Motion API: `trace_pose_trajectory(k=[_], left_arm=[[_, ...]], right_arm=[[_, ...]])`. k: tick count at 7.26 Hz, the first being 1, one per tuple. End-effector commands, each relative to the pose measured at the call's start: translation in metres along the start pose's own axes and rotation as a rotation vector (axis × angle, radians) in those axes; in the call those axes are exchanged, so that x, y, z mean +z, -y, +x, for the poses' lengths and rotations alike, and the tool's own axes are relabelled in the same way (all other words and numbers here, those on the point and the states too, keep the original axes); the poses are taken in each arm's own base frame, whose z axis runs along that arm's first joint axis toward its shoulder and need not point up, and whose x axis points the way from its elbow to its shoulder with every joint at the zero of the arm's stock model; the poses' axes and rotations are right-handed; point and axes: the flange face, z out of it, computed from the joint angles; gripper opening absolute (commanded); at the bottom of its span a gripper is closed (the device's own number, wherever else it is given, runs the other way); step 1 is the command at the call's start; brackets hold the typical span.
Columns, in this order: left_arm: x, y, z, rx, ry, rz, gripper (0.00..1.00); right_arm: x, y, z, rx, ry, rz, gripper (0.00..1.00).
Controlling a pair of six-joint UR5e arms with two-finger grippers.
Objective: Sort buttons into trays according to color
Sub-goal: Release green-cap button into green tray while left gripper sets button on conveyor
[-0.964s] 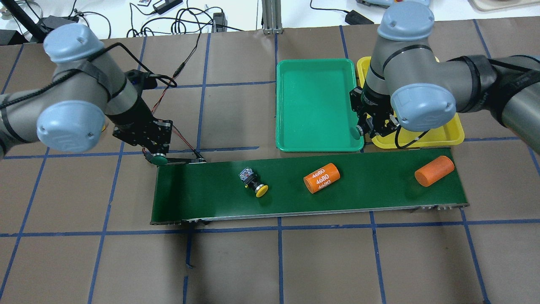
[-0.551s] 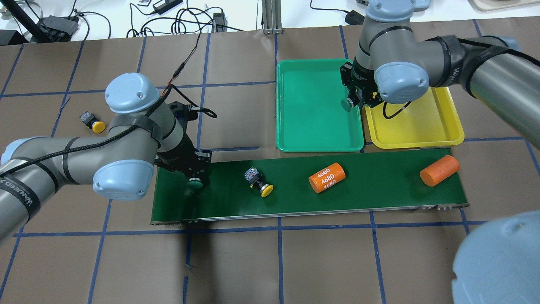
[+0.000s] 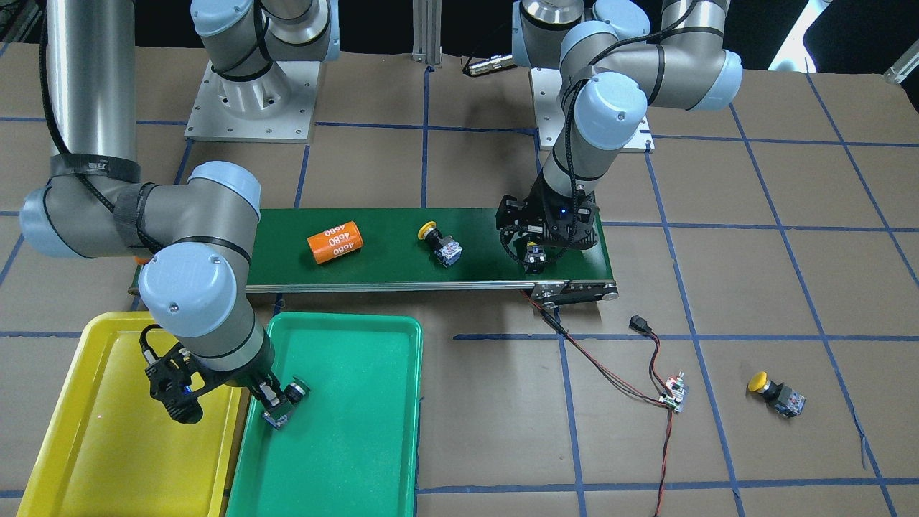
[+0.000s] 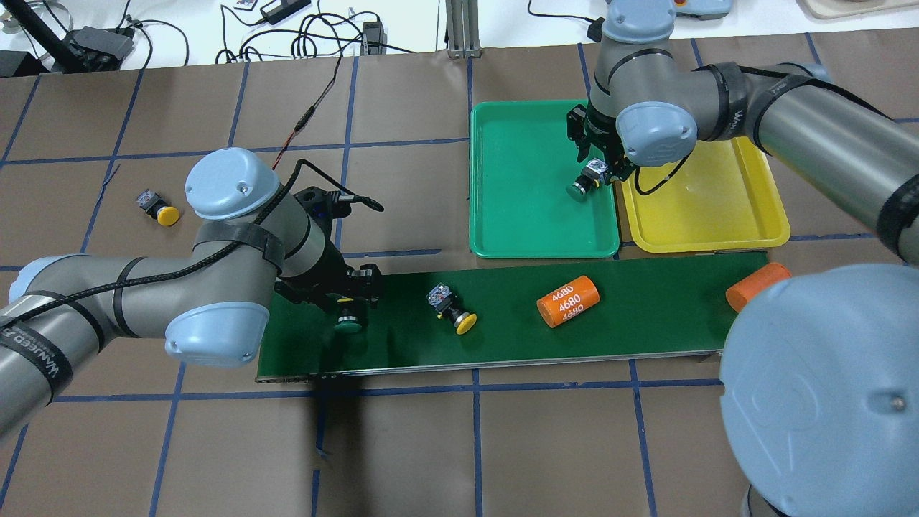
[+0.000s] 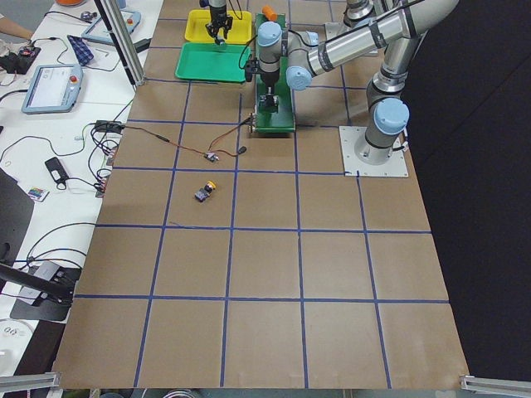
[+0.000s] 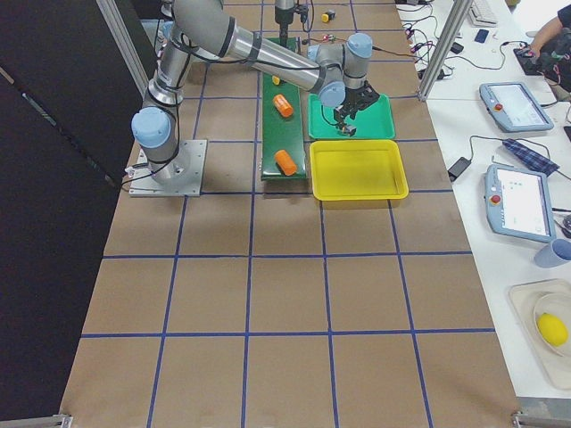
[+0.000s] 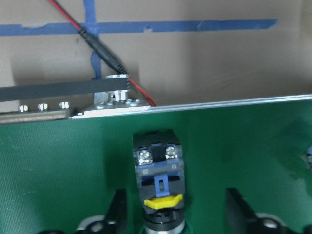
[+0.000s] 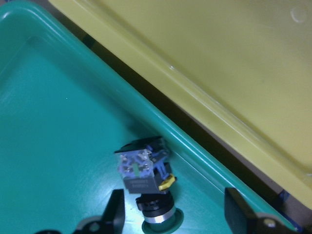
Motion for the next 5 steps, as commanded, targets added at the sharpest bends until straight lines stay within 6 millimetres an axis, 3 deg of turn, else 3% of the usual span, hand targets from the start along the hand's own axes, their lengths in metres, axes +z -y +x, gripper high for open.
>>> trace_pose_trajectory(k=[1,2,3,4,5], left_arm=[[-0.034,0.034,-0.031,0.003,0.030,0.059,1.00],[-0.052,0.077,-0.109,-0.083,0.056,0.055,1.00],[-0.072,0.115,-0.193,-0.029,0.058,0.045,1.00],[-0.082,0.158,-0.257,-0.022,0.070,0.072,1.00],[-0.080,0.199,-0.295,-0.041,0.077,0.092,1.00]], right_arm=[[-0.034,0.000,0.010,0.003,0.030,0.019,1.00],[-0.064,-0.009,0.025,-0.020,-0.012,-0.005,1.00],[-0.102,-0.017,0.043,-0.021,-0.025,-0.006,1.00],[-0.144,-0.030,0.065,-0.017,-0.040,-0.015,1.00],[-0.181,-0.045,0.087,-0.019,-0.044,-0.017,1.00]])
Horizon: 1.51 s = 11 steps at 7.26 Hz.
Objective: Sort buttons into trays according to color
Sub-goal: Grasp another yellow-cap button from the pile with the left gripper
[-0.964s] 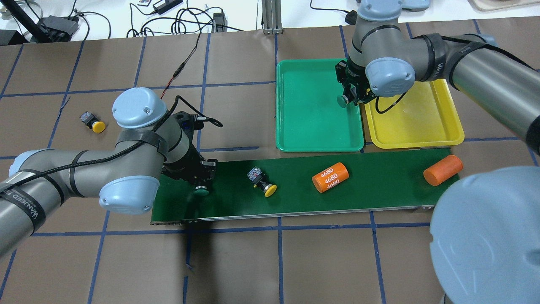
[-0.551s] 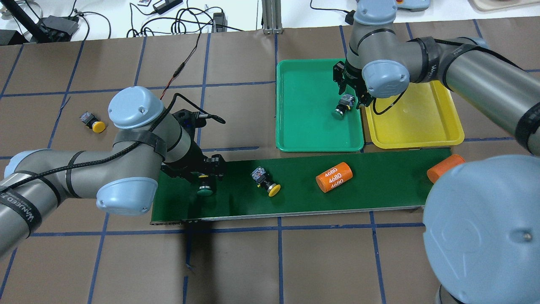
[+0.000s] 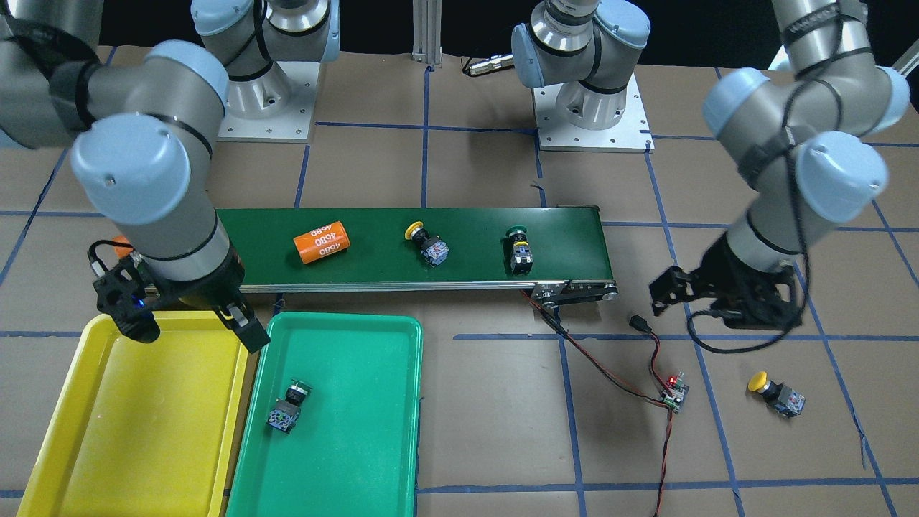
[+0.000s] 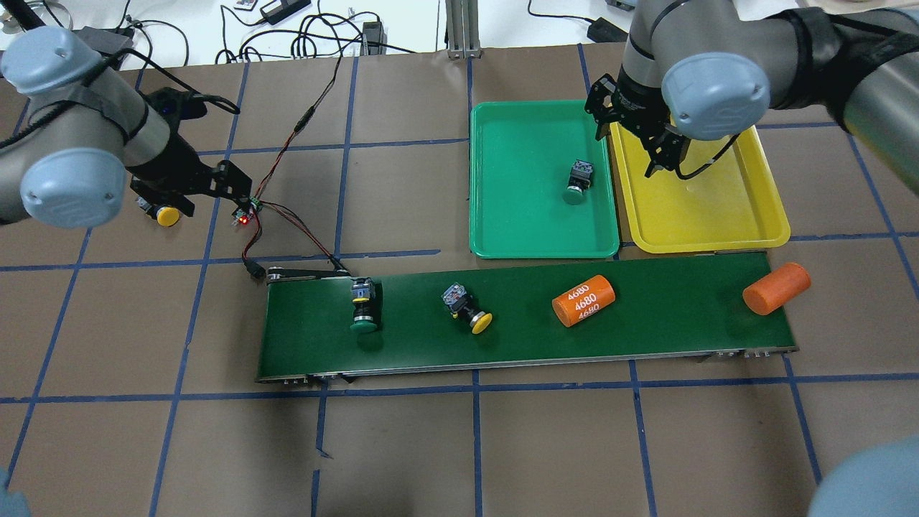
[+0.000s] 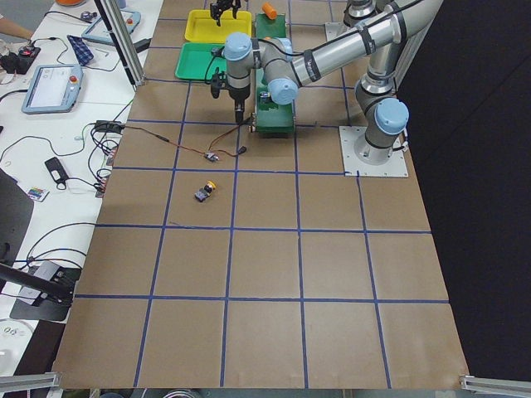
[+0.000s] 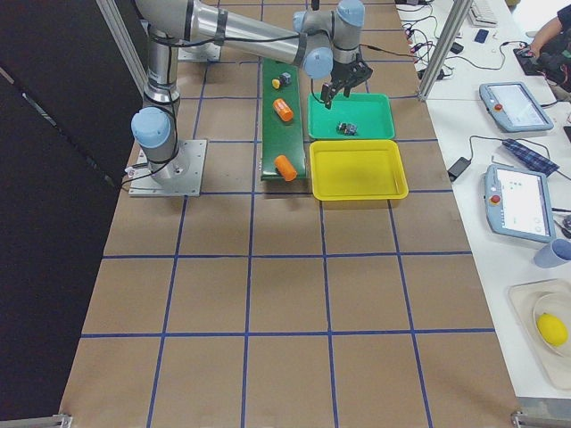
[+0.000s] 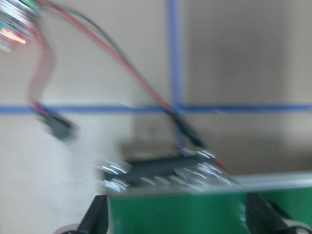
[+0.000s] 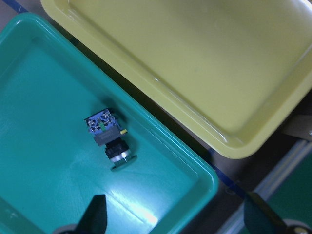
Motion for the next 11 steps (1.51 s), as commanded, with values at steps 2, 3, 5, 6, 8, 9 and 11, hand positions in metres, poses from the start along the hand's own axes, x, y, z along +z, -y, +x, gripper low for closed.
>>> trace_pose_trajectory(k=[2,3,5,6,8,9,11], left_arm=[[0.052,0.085,-0.155,-0.100,0.004,0.003,1.00],[0.079,0.085,-0.190,-0.142,-0.004,-0.018,1.00],[0.117,0.085,-0.191,-0.174,-0.024,-0.053,1.00],[0.125,0.085,-0.191,-0.181,-0.029,-0.061,1.00],[0.136,0.080,-0.188,-0.185,-0.044,-0.083,0.87],[0.131,0.079,-0.188,-0.181,-0.030,-0.088,0.62],[0.125,0.075,-0.179,-0.174,-0.031,-0.096,0.00]], right_arm=[[-0.039,-0.018,0.036,0.021,-0.022,-0.031,1.00],[-0.037,-0.024,0.039,0.016,-0.030,-0.036,1.00],[-0.034,-0.022,0.042,0.012,-0.040,-0.033,1.00],[-0.037,-0.025,0.040,0.008,-0.028,-0.038,1.00],[-0.035,-0.034,0.035,-0.110,-0.027,-0.044,1.00],[-0.035,-0.042,0.032,-0.212,-0.026,-0.046,1.00],[-0.031,-0.050,0.029,-0.490,-0.019,-0.048,1.00]])
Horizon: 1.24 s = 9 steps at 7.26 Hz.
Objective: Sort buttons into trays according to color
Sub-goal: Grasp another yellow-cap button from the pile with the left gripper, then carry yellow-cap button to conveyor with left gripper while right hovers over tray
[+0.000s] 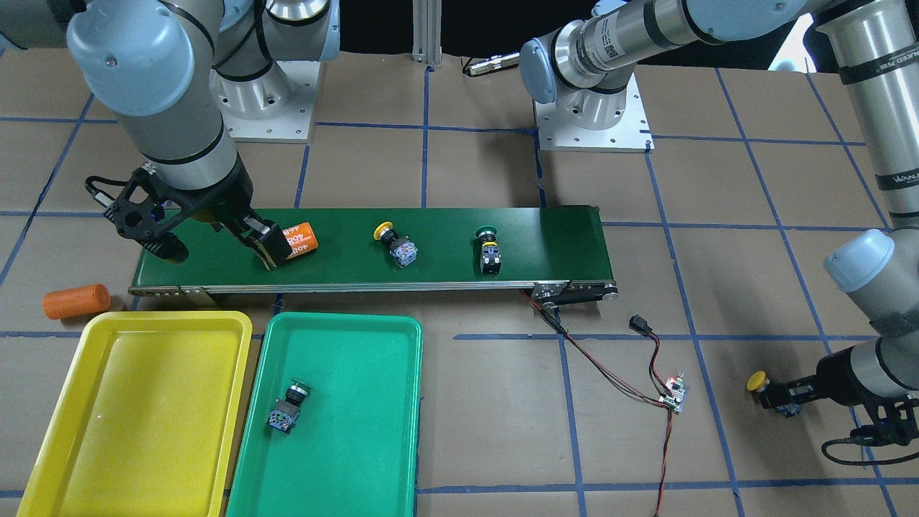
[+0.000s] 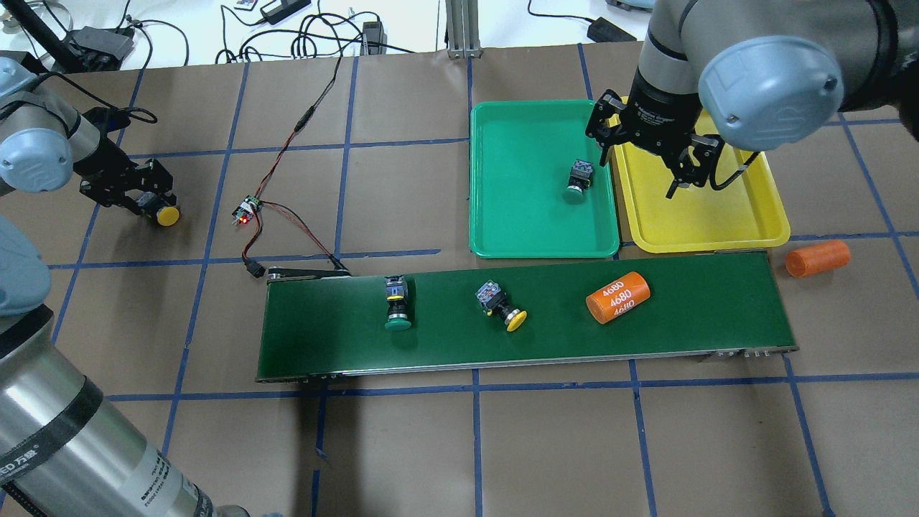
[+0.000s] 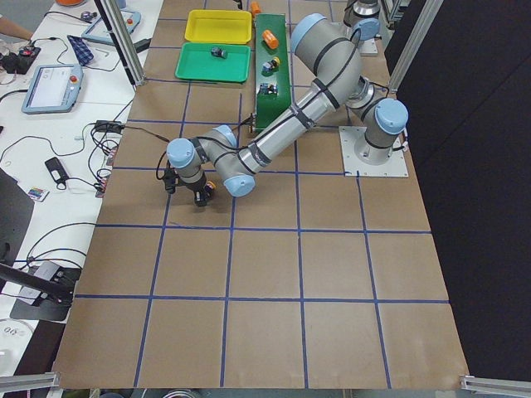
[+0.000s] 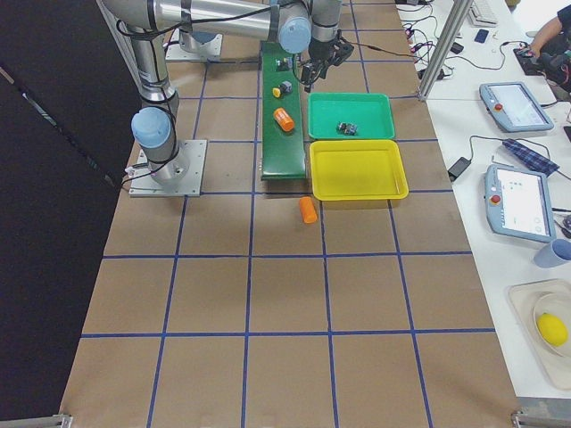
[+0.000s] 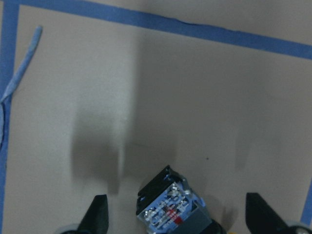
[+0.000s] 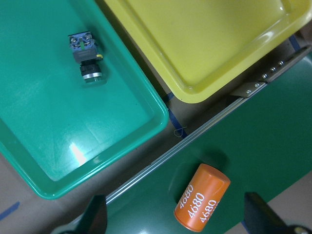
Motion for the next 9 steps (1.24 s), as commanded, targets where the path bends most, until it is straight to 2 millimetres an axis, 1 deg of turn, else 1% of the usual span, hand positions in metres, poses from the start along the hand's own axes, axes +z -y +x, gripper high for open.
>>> trace_pose_trajectory(k=[1,2,3,4,5,6,7,8,9], left_arm=[[-0.010,-0.004,0.006,0.004,0.001,-0.005,0.00],[-0.039,-0.015,0.015,-0.016,0.002,-0.046,0.00],[-0.081,-0.032,0.067,-0.021,0.008,-0.053,0.00],[-0.108,-0.060,0.138,0.019,0.024,-0.044,0.00],[-0.123,-0.104,0.190,0.054,0.023,-0.037,0.00],[-0.124,-0.160,0.229,0.096,0.023,-0.050,0.00],[-0.117,-0.215,0.258,0.135,0.025,-0.059,0.00],[-0.099,-0.261,0.297,0.185,0.037,-0.086,0.00],[-0.076,-0.281,0.347,0.226,0.051,-0.002,0.00]], right_arm=[[0.001,-0.003,-0.002,-0.255,0.003,0.003,1.00],[0.001,-0.002,-0.002,-0.311,-0.001,0.006,1.00],[0.004,-0.002,-0.004,-0.380,-0.001,0.002,1.00],[0.005,-0.002,-0.004,-0.425,-0.001,-0.003,1.00],[0.011,-0.004,-0.003,-0.456,-0.003,-0.012,1.00],[0.020,-0.004,-0.007,-0.544,0.015,-0.038,1.00],[0.032,-0.001,-0.014,-0.606,0.056,-0.075,1.00],[0.034,-0.001,-0.014,-0.611,0.057,-0.078,1.00],[0.034,-0.001,-0.015,-0.613,0.058,-0.079,1.00]])
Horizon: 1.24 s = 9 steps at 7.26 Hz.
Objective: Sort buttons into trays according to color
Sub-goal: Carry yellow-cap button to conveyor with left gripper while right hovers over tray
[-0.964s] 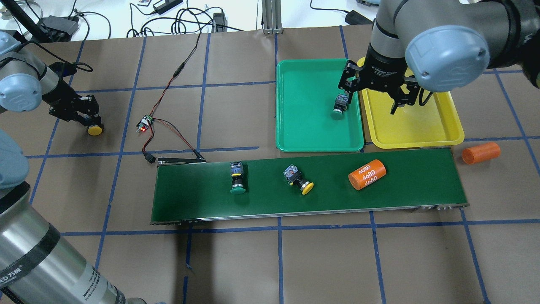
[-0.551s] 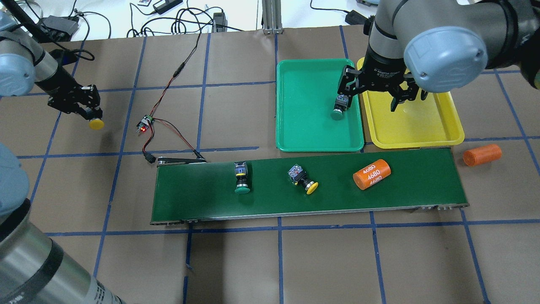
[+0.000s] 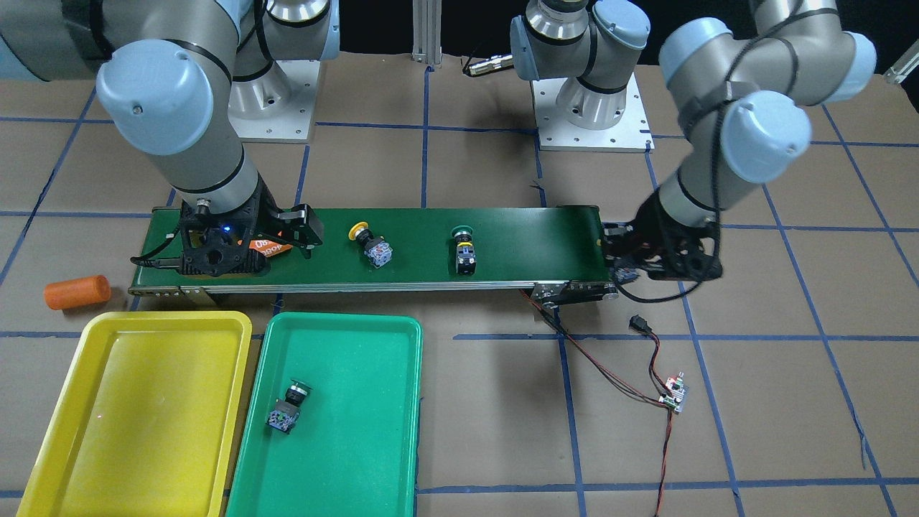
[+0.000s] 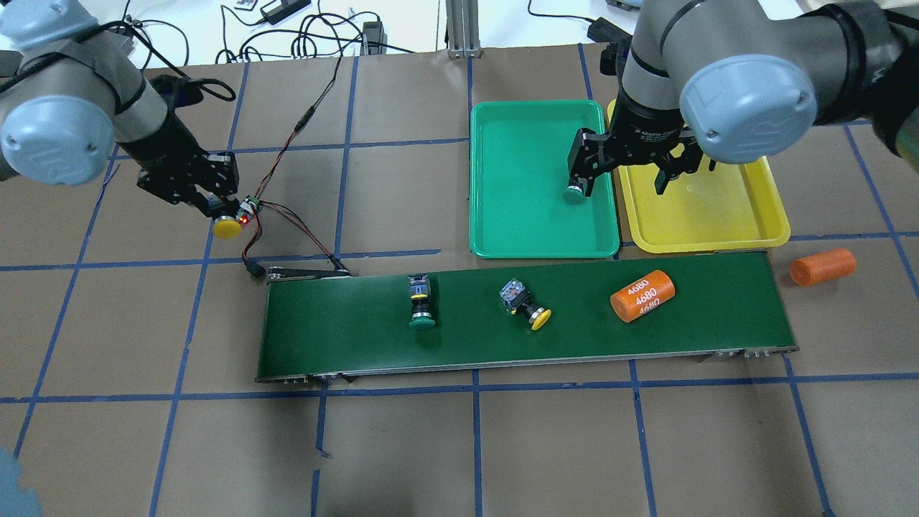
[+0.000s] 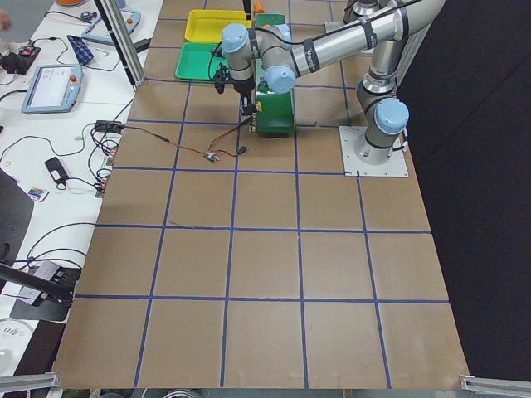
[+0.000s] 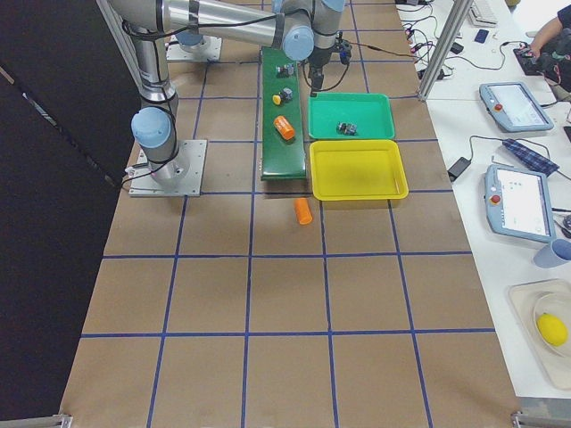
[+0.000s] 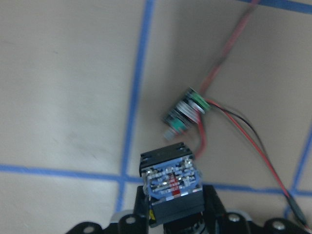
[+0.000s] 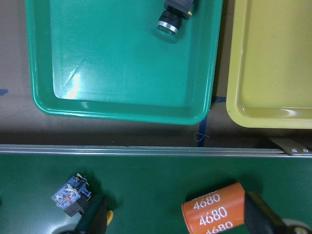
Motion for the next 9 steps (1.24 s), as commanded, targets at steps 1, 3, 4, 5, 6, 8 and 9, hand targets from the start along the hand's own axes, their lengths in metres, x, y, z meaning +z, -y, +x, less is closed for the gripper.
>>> trace_pose_trajectory(k=[1,3,4,5,6,8,9], left_arm=[[0.048,-0.037,0.090,0.079,0.022,0.075,0.00],[0.065,-0.038,0.089,0.096,0.023,0.047,0.00],[0.065,-0.039,0.088,0.119,0.023,0.047,0.00],[0.067,-0.044,0.084,0.134,0.023,0.041,0.00],[0.077,-0.048,0.079,0.130,0.023,0.022,0.19],[0.068,-0.043,0.078,0.121,0.022,0.049,1.00],[0.049,-0.041,0.078,0.109,0.022,0.088,1.00]], right_arm=[[0.003,0.001,-0.001,-0.012,0.010,-0.005,1.00],[0.005,0.002,-0.001,-0.012,0.009,-0.008,1.00],[0.008,0.004,0.000,-0.016,0.007,-0.014,1.00],[0.008,0.004,0.000,-0.016,0.007,-0.016,1.00],[0.008,0.004,0.000,-0.015,0.007,-0.016,1.00],[0.007,0.003,-0.001,-0.008,0.009,-0.014,1.00],[0.007,0.002,-0.001,-0.004,0.009,-0.013,1.00]])
